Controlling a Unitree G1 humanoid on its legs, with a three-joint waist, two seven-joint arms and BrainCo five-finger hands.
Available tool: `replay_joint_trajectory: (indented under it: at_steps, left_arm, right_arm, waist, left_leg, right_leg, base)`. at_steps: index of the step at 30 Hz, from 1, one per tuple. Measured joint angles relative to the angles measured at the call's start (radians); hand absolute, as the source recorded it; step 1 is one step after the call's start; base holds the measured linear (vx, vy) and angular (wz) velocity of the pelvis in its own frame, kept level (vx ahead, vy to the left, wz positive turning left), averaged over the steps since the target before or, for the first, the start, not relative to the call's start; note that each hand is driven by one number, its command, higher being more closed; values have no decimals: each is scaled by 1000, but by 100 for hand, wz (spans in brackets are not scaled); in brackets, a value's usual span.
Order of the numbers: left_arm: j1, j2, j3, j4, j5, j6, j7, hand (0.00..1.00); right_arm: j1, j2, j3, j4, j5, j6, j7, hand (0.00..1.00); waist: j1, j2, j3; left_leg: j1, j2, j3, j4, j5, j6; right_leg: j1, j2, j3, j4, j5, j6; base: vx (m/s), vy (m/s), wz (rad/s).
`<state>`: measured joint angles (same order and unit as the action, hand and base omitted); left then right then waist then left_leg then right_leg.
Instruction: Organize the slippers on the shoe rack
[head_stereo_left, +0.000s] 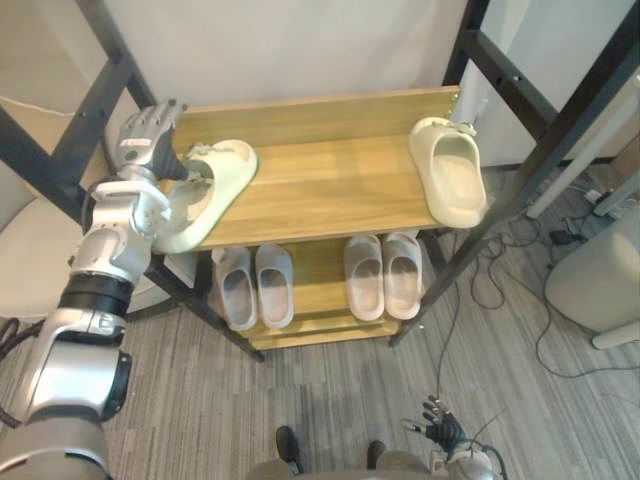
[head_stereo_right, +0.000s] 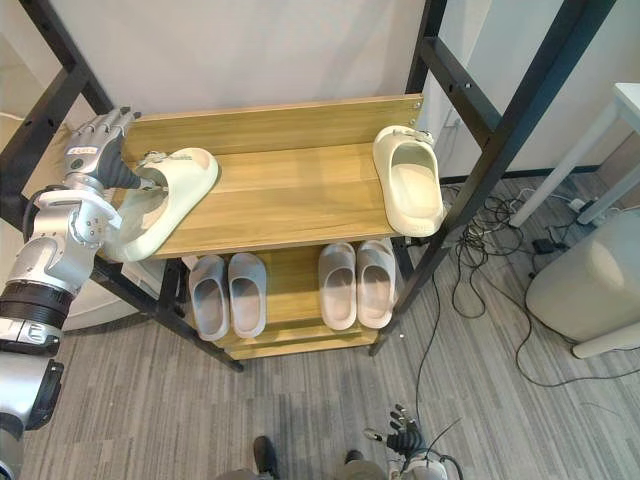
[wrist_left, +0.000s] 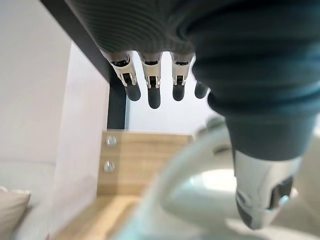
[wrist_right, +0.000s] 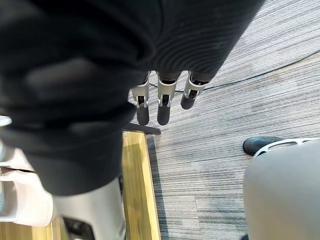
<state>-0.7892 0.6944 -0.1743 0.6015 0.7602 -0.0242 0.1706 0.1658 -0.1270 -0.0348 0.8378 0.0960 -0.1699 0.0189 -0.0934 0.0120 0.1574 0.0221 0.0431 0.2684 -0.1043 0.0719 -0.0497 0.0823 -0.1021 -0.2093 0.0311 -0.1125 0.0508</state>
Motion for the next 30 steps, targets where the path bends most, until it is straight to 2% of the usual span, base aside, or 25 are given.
replay_joint_trajectory:
  at_steps: [1, 2, 16, 23, 30]
  left_arm:
    - [0, -9, 0, 0, -2, 2, 0, 0]
    - [0, -15, 0, 0, -7, 4, 2, 100]
    - [-24, -83, -5, 0, -59, 11, 3, 100]
    - [-49, -100, -43, 1, -95, 9, 2, 100]
    - [-94, -167, -66, 15, -116, 8, 2, 100]
  right_arm:
    - [0, 0, 0, 0, 6, 0, 0, 0]
    - [0, 0, 0, 0, 24, 0, 0, 0]
    - [7, 8, -9, -30, 33, 4, -15, 0]
    - [7, 9, -22, -35, 33, 5, -15, 0]
    - [8, 7, -24, -37, 35, 6, -15, 0]
  waist:
    - [-1, 0, 1]
    - [-5, -1, 2]
    - [-27, 5, 12]
    - [-31, 13, 17]
    - [-48, 24, 23]
  left_leg:
    - [0, 0, 0, 0, 0, 0]
    - [0, 0, 1, 0, 0, 0]
    - [7, 1, 26, 0, 0, 0]
    - [10, 1, 27, 0, 0, 0]
    - [13, 0, 28, 0, 0, 0]
  right_leg:
    - [0, 0, 0, 0, 0, 0]
    - [0, 0, 0, 1, 0, 0]
    - [-14, -4, 18, 19, 0, 0]
    - [-12, -4, 18, 20, 0, 0]
    - [-12, -5, 20, 25, 0, 0]
  base:
    - [0, 0, 0]
    - [0, 0, 0]
    - [-18, 9, -4]
    - [0, 0, 0]
    - [0, 0, 0]
